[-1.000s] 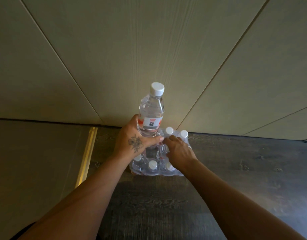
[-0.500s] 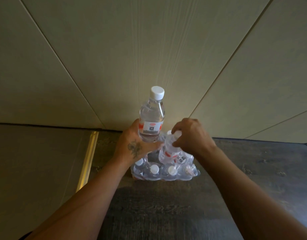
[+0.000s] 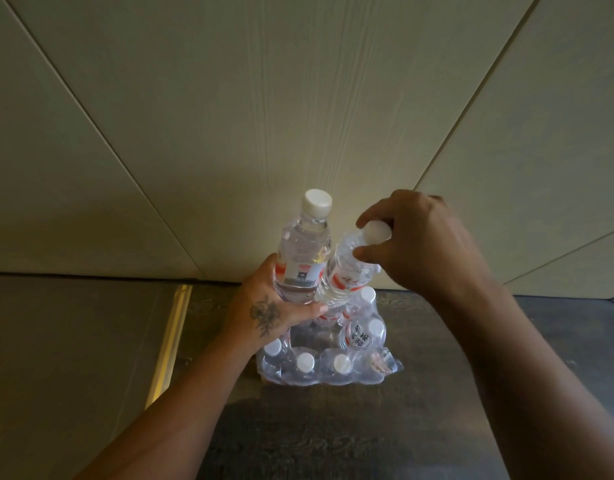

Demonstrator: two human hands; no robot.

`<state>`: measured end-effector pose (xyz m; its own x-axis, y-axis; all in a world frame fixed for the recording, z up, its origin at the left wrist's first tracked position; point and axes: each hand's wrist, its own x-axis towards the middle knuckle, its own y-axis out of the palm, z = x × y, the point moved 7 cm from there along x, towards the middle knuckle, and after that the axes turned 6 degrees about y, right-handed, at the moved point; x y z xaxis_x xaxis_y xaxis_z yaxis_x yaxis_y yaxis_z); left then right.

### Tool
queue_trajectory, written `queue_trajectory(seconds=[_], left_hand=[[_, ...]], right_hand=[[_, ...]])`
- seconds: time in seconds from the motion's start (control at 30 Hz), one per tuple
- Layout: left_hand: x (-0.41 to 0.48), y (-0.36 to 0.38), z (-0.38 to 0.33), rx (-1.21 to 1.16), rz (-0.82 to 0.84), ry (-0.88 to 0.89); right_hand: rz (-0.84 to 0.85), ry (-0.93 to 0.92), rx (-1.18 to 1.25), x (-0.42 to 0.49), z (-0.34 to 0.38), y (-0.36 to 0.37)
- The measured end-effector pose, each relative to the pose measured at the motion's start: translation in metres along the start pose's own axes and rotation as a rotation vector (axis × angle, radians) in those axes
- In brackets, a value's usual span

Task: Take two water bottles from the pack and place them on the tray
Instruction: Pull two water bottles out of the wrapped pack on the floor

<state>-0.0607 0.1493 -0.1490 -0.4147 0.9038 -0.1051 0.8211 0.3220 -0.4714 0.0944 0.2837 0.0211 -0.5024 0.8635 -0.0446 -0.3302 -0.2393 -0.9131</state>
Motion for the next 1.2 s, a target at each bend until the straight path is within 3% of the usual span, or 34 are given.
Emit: queue_trajectory(seconds=[0.2,0.5,0.97,1.2], left_hand=[[0.004,0.001,-0.004,-0.072,-0.008,-0.013],[0.012,-0.005,-0.018,-0.039,-0.109,0.029],[0.014,0.007,-0.009,-0.177,-0.104,-0.007],[0.015,0.006,-0.009,-0.199,-0.097,-0.028]], right_hand=[[-0.006,-0.065,0.112,0.006,-0.002,0.019],[0.312,-0.059,0.501,0.01,-0.01,0.072],[0.326,-0.08,0.478,0.001,-0.051,0.148],[0.252,-0.051,0.459,-0.003,-0.062,0.154]])
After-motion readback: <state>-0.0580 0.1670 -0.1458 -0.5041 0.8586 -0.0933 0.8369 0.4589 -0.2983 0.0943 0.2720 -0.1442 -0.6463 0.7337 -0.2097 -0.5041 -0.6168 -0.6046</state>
